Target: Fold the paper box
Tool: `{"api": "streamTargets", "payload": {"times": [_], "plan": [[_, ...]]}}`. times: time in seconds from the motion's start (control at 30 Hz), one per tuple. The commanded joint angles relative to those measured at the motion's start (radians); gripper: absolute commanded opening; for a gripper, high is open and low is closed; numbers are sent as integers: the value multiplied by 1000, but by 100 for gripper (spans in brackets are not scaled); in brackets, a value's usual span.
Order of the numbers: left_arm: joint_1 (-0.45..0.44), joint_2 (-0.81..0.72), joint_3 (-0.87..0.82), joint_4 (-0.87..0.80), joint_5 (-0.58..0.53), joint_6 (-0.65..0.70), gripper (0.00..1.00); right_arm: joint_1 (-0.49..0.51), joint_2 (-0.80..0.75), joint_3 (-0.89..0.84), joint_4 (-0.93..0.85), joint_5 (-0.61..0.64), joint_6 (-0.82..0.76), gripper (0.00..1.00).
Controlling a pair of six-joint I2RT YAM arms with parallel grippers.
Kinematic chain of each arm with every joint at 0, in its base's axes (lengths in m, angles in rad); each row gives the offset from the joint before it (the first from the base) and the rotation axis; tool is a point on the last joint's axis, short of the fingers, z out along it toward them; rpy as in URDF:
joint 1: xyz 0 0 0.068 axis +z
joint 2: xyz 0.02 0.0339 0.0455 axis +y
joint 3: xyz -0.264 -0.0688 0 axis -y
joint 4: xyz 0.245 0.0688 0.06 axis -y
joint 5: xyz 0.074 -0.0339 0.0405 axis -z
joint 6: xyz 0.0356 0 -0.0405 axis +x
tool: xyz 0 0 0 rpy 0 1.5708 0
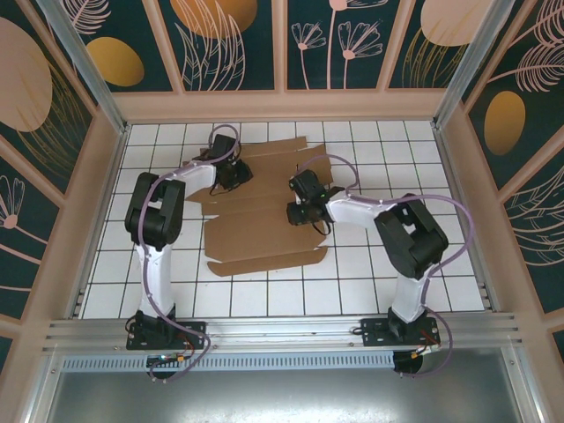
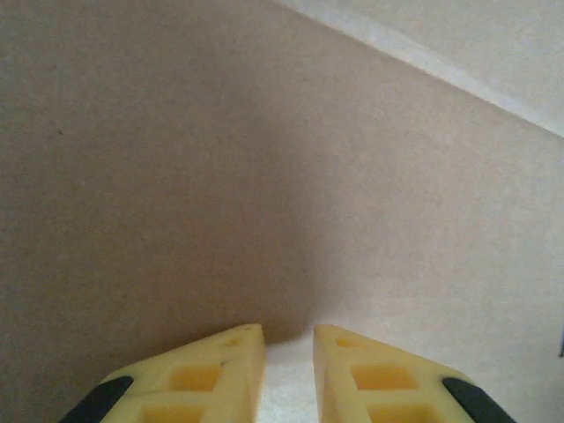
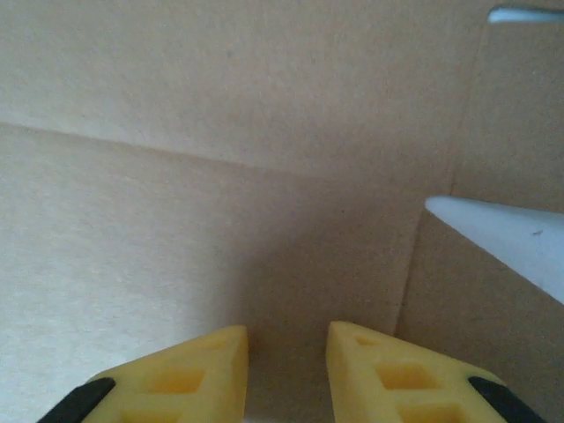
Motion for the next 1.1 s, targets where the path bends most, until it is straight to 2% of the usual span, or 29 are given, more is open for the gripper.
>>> {"api": "streamTargets", "payload": {"times": [0.0, 0.27, 0.37, 0.43, 0.53, 0.6, 0.7, 0.77, 0.87, 0.97, 1.07], "plan": [[-21, 48, 20, -45, 3, 29, 24, 38, -10, -44, -69, 83, -6, 31], [-140, 100, 32, -29, 31, 18, 25, 37, -181, -280, -25, 33, 58, 31], [-150, 80, -10, 14, 53, -14, 24, 17, -240, -317, -16, 5, 72, 31], [-149, 57, -3, 0, 19, 5, 25, 4, -298, -315, -4, -40, 77, 32], [-144, 6, 43, -37, -30, 46, 30, -9, -411, -272, 13, -128, 98, 45], [-142, -43, 62, -32, -21, 57, 33, -48, -460, -201, -9, -189, 112, 50], [-143, -102, 47, 9, 30, 32, 35, -139, -501, -116, -31, -197, 107, 52], [-146, -153, -27, 82, 80, -22, 32, -206, -496, -66, -37, -185, 83, 52], [-162, -233, -172, 157, 82, -104, 28, -280, -442, 1, -39, -191, 40, 52], [-166, -267, -279, 191, 93, -165, 26, -300, -324, 82, -59, -168, -13, 52], [-166, -271, -310, 179, 66, -161, 25, -310, -203, 147, -53, -223, -14, 52]]}}
